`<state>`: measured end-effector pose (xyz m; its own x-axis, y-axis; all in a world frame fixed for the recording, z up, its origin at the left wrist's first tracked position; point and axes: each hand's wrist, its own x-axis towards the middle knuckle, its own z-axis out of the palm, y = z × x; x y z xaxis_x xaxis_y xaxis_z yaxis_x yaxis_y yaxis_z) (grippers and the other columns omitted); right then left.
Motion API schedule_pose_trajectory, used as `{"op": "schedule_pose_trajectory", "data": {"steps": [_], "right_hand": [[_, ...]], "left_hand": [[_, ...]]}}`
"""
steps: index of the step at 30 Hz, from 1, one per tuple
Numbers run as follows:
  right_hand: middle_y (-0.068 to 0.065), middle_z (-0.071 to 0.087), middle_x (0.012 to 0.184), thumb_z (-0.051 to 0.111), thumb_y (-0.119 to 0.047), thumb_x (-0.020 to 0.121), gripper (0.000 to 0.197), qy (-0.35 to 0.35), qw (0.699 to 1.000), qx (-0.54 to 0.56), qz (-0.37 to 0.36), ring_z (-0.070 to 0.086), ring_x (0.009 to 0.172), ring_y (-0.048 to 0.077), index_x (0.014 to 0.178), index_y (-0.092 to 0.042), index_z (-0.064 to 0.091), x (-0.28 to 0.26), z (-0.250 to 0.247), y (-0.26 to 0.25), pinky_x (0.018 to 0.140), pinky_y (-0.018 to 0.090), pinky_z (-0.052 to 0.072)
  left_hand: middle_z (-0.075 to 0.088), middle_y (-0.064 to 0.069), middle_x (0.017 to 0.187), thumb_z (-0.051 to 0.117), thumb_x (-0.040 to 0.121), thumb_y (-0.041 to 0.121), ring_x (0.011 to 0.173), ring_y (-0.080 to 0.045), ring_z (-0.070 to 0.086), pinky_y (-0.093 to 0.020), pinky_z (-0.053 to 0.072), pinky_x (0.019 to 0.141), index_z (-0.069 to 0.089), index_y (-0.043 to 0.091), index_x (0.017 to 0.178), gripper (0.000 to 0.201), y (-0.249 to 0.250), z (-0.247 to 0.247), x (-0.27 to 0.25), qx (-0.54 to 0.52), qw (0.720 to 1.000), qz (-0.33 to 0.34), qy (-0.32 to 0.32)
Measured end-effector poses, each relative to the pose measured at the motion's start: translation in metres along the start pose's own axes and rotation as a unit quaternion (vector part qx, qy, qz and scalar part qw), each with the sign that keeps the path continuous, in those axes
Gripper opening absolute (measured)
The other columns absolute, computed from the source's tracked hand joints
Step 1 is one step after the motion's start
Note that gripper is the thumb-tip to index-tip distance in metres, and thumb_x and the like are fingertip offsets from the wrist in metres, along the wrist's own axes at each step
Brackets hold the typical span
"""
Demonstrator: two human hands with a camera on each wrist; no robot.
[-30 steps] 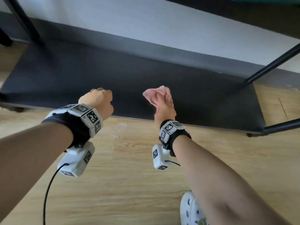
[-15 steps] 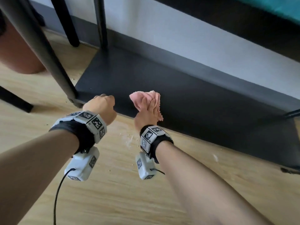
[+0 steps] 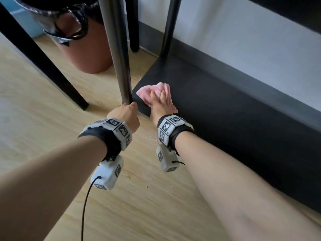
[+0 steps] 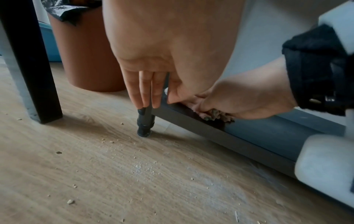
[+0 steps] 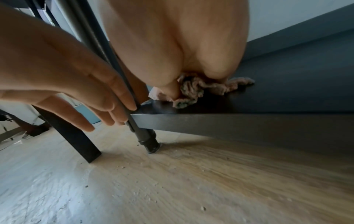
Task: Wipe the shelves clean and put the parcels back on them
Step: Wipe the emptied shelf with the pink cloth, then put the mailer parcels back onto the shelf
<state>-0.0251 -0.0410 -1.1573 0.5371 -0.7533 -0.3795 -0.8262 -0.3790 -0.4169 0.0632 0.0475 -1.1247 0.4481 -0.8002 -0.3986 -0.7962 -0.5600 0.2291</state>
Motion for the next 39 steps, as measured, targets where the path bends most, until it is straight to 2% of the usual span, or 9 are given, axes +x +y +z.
{"op": "schedule_pose_trajectory", "data": {"steps": [3,6,9,12,14,18,22,30,39], "right_hand": [[0.001,-0.015,0.160,0.032,-0.022,0.100,0.057,-0.013,0.999,0.029,-0.027,-0.009,0.148,0.026,0.152,-0.033,0.012,0.005,0.006,-0.007,0.119,0.045,0.006],[0.001,-0.020,0.159,0.034,-0.020,0.100,0.056,-0.018,0.995,-0.012,-0.092,-0.007,0.148,0.028,0.150,-0.038,0.015,0.003,0.008,0.003,0.116,0.049,0.015],[0.003,-0.007,0.160,0.038,-0.018,0.099,0.052,-0.021,0.992,-0.013,-0.125,0.017,0.144,0.034,0.143,-0.043,0.026,-0.008,-0.002,0.012,0.111,0.051,0.031],[-0.002,0.002,0.159,0.034,-0.020,0.100,0.052,-0.057,0.991,-0.005,-0.122,0.047,0.117,0.027,0.142,-0.051,0.026,-0.033,-0.012,0.013,0.089,0.039,0.049],[-0.005,0.004,0.160,0.038,-0.017,0.099,0.055,-0.082,0.991,-0.016,-0.106,0.053,0.115,0.029,0.145,-0.044,0.026,-0.053,-0.018,0.014,0.077,0.028,0.045],[-0.003,0.011,0.161,0.039,-0.020,0.099,0.051,-0.139,0.988,-0.029,-0.059,0.042,0.133,0.027,0.148,-0.034,0.029,-0.100,-0.032,0.006,0.097,0.032,0.044],[-0.001,0.013,0.161,0.034,-0.033,0.102,0.046,-0.176,0.981,-0.076,-0.026,0.023,0.145,0.020,0.148,-0.028,0.032,-0.143,-0.056,-0.022,0.114,0.033,0.026],[0.003,0.022,0.158,0.025,-0.038,0.104,0.048,-0.237,0.962,-0.120,-0.056,0.023,0.145,0.018,0.148,-0.019,0.033,-0.218,-0.129,-0.126,0.116,0.033,0.022],[0.003,0.035,0.152,0.026,-0.037,0.103,0.047,-0.249,0.961,-0.112,-0.045,0.033,0.139,0.019,0.141,-0.016,0.043,-0.302,-0.270,-0.277,0.112,0.033,0.026]], "left_hand": [[0.058,-0.012,0.118,0.042,0.088,0.011,0.103,-0.033,0.059,-0.042,0.051,0.086,0.051,0.013,0.115,0.029,-0.001,0.002,0.003,-0.007,1.000,0.001,0.004],[0.058,-0.011,0.120,0.042,0.089,0.010,0.103,-0.032,0.059,-0.042,0.051,0.087,0.052,0.013,0.115,0.029,-0.003,0.004,0.002,-0.014,1.000,-0.006,0.003],[0.057,-0.010,0.122,0.041,0.090,0.010,0.103,-0.031,0.059,-0.042,0.051,0.086,0.051,0.013,0.118,0.030,-0.003,0.003,-0.006,-0.016,1.000,-0.008,-0.011],[0.056,-0.009,0.123,0.041,0.091,0.011,0.106,-0.030,0.057,-0.042,0.051,0.086,0.051,0.013,0.120,0.031,-0.003,-0.004,-0.026,-0.026,0.999,-0.016,-0.030],[0.056,-0.010,0.122,0.041,0.092,0.012,0.105,-0.030,0.057,-0.043,0.051,0.086,0.051,0.012,0.121,0.030,-0.005,-0.010,-0.044,-0.031,0.998,-0.020,-0.047],[0.055,-0.010,0.122,0.039,0.095,0.015,0.103,-0.029,0.058,-0.043,0.051,0.086,0.050,0.012,0.122,0.030,-0.010,-0.027,-0.088,-0.040,0.995,-0.043,-0.085],[0.056,-0.012,0.119,0.036,0.099,0.022,0.100,-0.030,0.059,-0.037,0.048,0.076,0.049,0.011,0.123,0.029,-0.018,-0.058,-0.137,-0.052,0.992,-0.060,-0.101],[0.058,-0.011,0.110,0.032,0.101,0.029,0.095,-0.031,0.060,-0.035,0.045,0.069,0.051,0.011,0.118,0.032,-0.035,-0.177,-0.244,-0.080,0.986,-0.109,-0.096],[0.056,-0.007,0.116,0.030,0.101,0.029,0.100,-0.029,0.059,-0.034,0.045,0.071,0.051,0.012,0.118,0.032,-0.054,-0.370,-0.334,-0.089,0.982,-0.128,-0.104]]}}
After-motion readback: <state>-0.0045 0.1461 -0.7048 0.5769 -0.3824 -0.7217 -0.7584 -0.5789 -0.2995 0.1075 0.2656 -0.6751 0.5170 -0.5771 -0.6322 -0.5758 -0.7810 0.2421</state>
